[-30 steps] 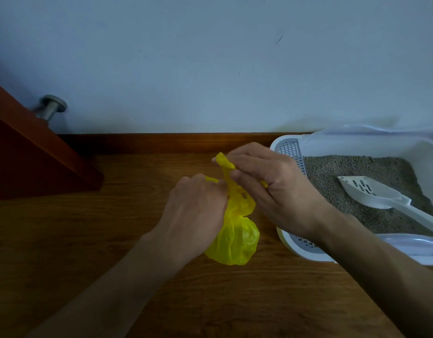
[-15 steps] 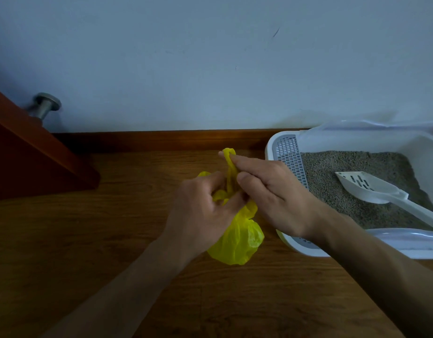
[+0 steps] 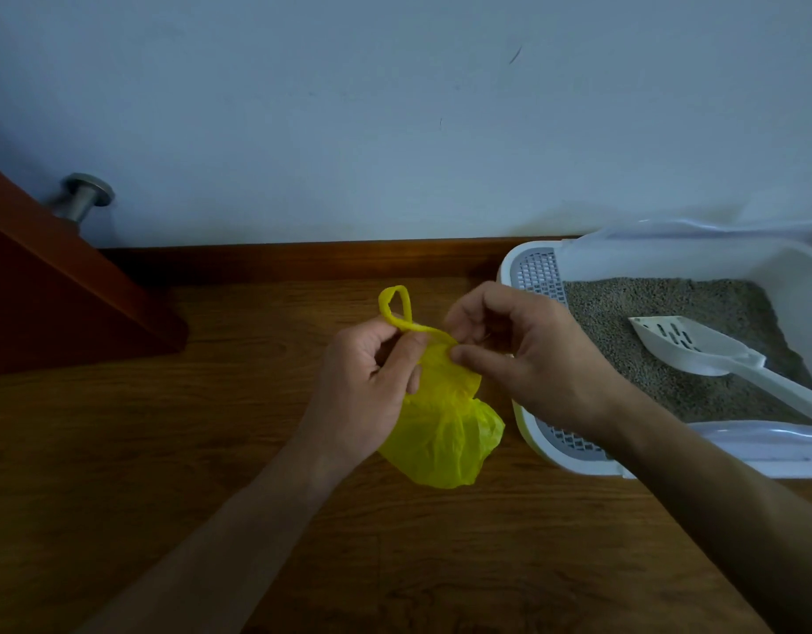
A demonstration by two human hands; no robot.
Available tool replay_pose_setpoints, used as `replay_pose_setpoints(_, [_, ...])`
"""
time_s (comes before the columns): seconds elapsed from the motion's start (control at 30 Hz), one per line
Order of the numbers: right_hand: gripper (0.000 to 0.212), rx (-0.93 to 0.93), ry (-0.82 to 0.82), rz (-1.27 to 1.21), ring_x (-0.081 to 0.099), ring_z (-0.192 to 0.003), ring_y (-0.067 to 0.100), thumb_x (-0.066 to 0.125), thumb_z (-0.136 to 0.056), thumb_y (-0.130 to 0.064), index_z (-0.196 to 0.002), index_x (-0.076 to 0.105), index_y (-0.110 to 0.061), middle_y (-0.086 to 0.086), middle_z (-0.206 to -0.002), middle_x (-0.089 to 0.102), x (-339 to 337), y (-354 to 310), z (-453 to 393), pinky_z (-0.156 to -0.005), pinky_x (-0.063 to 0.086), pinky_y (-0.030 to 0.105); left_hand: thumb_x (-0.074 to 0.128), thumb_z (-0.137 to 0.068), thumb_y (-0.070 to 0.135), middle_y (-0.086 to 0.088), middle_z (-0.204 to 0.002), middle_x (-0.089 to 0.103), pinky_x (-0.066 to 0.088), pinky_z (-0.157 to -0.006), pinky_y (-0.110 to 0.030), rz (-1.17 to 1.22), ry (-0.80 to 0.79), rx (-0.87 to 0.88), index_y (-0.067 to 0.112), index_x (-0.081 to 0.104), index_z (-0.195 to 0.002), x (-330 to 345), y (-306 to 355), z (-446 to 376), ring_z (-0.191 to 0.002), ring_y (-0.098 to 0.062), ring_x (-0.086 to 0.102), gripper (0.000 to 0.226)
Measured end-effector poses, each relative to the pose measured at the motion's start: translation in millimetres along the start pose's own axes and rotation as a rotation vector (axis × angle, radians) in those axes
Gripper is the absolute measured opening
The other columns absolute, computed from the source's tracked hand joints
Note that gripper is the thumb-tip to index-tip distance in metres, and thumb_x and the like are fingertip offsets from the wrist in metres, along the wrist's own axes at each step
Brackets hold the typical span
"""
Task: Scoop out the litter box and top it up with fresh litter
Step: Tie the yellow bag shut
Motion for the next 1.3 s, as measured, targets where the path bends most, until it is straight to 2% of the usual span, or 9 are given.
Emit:
replay_pose_setpoints(0.23, [0.009, 0.0, 0.053, 0.112, 0.063, -0.062, 0.015, 0.081, -0.078, -0.009, -0.083, 0.074, -0.011, 0.004, -0.073, 0.066, -5.0, 4.1, 1.1, -0.056, 0.053, 0.025, 0.053, -0.096, 0.024, 0.002, -0.061, 0.06, 0.043, -0.062, -0.021, 0.175, -0.011, -0.046, 0.007, 0.06, -0.09, 1.7, 0.4, -2.6, -0.059, -0.007, 0.054, 0.02])
replay_pose_setpoints(0.37, [0.01, -0.025, -0.001, 0.354, 0.062, -0.068, 0.01, 0.079, -0.08, -0.025, -0.086, 0.076, -0.017, 0.0, -0.081, 0.068, -5.1, 3.2, -1.3, -0.063, 0.049, 0.024, 0.05, -0.101, 0.011, 0.002, -0.062, 0.061, 0.042, -0.062, -0.014, 0.173, -0.049, -0.069, 0.001, 0.059, -0.094, 1.5, 0.7, 0.6, -0.059, -0.001, 0.054, 0.015])
replay_pose_setpoints(0.53, [0.016, 0.025, -0.046, 0.378, 0.056, -0.053, 0.003, 0.077, -0.082, -0.026, -0.072, 0.069, -0.017, -0.008, -0.058, 0.061, -2.3, 0.1, -0.6, -0.052, 0.036, 0.01, 0.049, -0.102, 0.012, 0.002, -0.062, 0.062, 0.043, -0.062, -0.014, 0.178, -0.084, -0.103, 0.0, 0.058, -0.097, 3.1, 2.2, 2.6, -0.058, 0.0, 0.054, 0.015])
replay_pose_setpoints(0.7, [0.018, -0.002, -0.001, 0.452, 0.058, -0.066, 0.01, 0.075, -0.082, -0.031, -0.073, 0.064, -0.022, -0.011, -0.065, 0.06, -2.5, -3.9, 1.6, -0.062, 0.045, 0.032, 0.05, -0.1, 0.009, -0.002, -0.066, 0.065, 0.044, -0.06, -0.015, 0.276, -0.067, -0.154, -0.003, 0.059, -0.101, 4.8, 4.2, 4.8, -0.06, -0.004, 0.053, 0.016])
replay_pose_setpoints(0.87, [0.008, 0.017, 0.15, 0.362, 0.063, -0.059, 0.01, 0.073, -0.084, -0.026, -0.082, 0.066, -0.022, -0.004, -0.065, 0.066, -8.4, -5.5, 7.7, -0.06, 0.052, 0.037, 0.053, -0.096, 0.007, 0.006, -0.062, 0.066, 0.042, -0.058, -0.014, 0.393, -0.031, -0.212, 0.004, 0.06, -0.094, 2.4, 8.0, 4.3, -0.06, -0.002, 0.054, 0.009])
replay_pose_setpoints(0.97, [0.01, 0.051, 0.165, 0.235, 0.065, -0.056, 0.012, 0.069, -0.088, -0.015, -0.079, 0.066, -0.018, -0.001, -0.061, 0.066, -6.0, -9.2, 11.9, -0.059, 0.053, 0.035, 0.053, -0.096, 0.009, 0.008, -0.063, 0.067, 0.038, -0.062, -0.025, 0.414, -0.007, -0.268, 0.013, 0.061, -0.087, 1.0, 6.6, 2.7, -0.064, -0.007, 0.052, 0.013])
replay_pose_setpoints(1.1, [0.019, 0.235, 0.081, -0.094, 0.07, -0.063, 0.018, 0.054, -0.096, 0.0, -0.096, 0.072, -0.006, 0.008, -0.068, 0.072, -5.3, -4.8, 12.6, -0.053, 0.052, 0.026, 0.06, -0.094, 0.015, 0.0, -0.08, 0.073, 0.037, -0.066, -0.031, 0.475, 0.008, -0.324, 0.015, 0.063, -0.089, 0.6, 0.5, 1.7, -0.068, -0.009, 0.053, 0.005])
replay_pose_setpoints(1.2, [0.029, 0.411, -0.039, -0.345, 0.073, -0.079, 0.023, 0.051, -0.097, 0.003, -0.123, 0.061, -0.007, 0.015, -0.084, 0.075, 0.2, -2.9, 13.5, -0.061, 0.057, 0.029, 0.066, -0.083, 0.025, -0.002, -0.084, 0.072, 0.039, -0.065, -0.03, 0.481, 0.006, -0.312, 0.014, 0.065, -0.09, 1.6, -1.1, 2.9, -0.071, -0.009, 0.055, 0.013])
replay_pose_setpoints(1.3, [0.028, 0.487, -0.157, -0.408, 0.072, -0.084, 0.026, 0.055, -0.096, 0.0, -0.123, 0.058, -0.007, 0.019, -0.087, 0.074, 4.6, -2.9, 12.4, -0.068, 0.06, 0.034, 0.064, -0.079, 0.027, -0.007, -0.085, 0.07, 0.04, -0.064, -0.029, 0.461, 0.001, -0.279, 0.011, 0.066, -0.09, 2.6, 0.1, 3.5, -0.071, -0.011, 0.055, 0.019])
Point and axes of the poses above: each hand's wrist, its own z-axis away from the middle knuckle, its own x-axis out of the palm, y = z × x, the point moved 4 cm from there along -z, towards the middle knuckle
